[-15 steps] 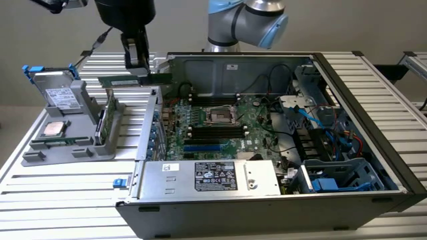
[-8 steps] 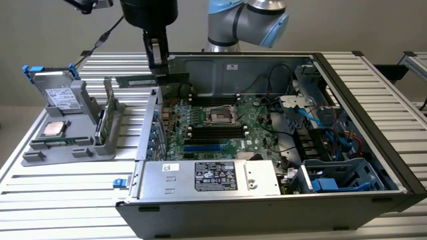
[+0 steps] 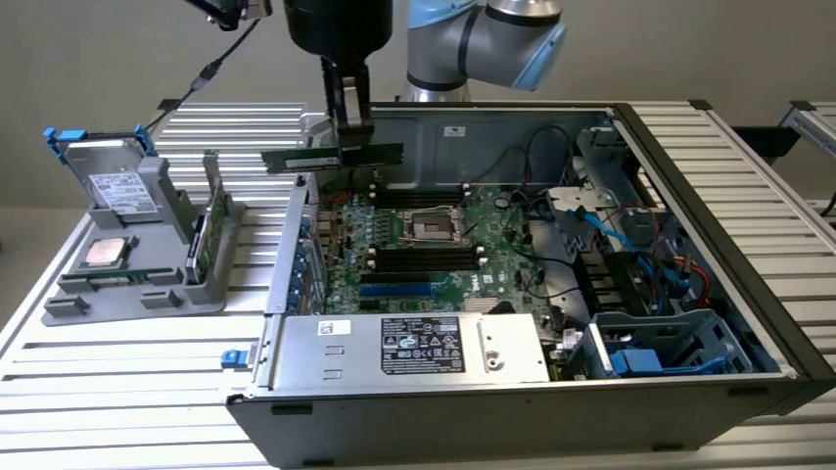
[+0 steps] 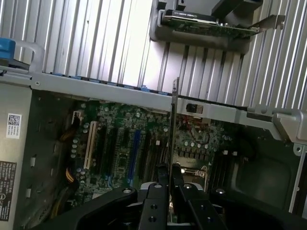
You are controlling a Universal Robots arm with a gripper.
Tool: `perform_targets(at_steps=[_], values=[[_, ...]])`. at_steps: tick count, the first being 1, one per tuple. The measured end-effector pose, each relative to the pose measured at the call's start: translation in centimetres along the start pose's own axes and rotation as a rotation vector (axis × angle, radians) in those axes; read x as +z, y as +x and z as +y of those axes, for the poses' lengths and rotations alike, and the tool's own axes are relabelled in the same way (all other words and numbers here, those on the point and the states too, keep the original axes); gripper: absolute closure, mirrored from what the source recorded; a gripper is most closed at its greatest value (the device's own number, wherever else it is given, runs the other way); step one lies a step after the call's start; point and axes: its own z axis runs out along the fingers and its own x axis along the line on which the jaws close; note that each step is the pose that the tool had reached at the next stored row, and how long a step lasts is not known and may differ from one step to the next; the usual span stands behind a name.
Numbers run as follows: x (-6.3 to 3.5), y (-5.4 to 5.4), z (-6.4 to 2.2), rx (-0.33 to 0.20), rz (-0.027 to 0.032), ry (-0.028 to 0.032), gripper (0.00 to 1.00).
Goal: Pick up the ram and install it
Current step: 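Pick up the ram and move it above insertion slot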
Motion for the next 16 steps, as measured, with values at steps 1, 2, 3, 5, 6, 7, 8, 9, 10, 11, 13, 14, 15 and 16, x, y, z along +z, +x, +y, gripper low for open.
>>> perform_targets(at_steps=[1, 2, 3, 5, 6, 7, 8, 9, 10, 11, 13, 14, 15, 16], values=[[0.02, 0.1, -0.46, -0.001, 0.0, -0.0002, 0.86], [0.03, 0.2, -0.9, -0.002, 0.0, -0.0002, 0.86], [0.05, 0.2, -1.34, -0.003, 0.0, -0.0004, 0.86], [0.07, 0.4, -2.25, -0.004, 0.0, -0.0006, 0.86], [0.09, 0.5, -2.69, -0.004, 0.0, -0.0006, 0.86], [0.12, 0.6, -3.15, -0.004, -0.0001, -0.0005, 0.86], [0.15, 0.6, -3.61, -0.004, -0.0003, -0.0005, 0.86], [0.2, 0.7, -4.04, -0.004, -0.0008, -0.0004, 0.86], [0.26, 0.8, -4.49, -0.004, -0.0018, -0.0002, 0.86], [0.32, 0.9, -4.93, -0.004, -0.003, 0.0, 0.86], [0.49, 1.1, -5.77, -0.004, -0.0062, 0.0005, 0.86], [0.58, 1.1, -6.14, -0.004, -0.0081, 0.0009, 0.86], [0.67, 1.2, -6.5, -0.004, -0.01, 0.0013, 0.86], [0.75, 1.3, -6.84, -0.004, -0.0119, 0.0016, 0.86]])
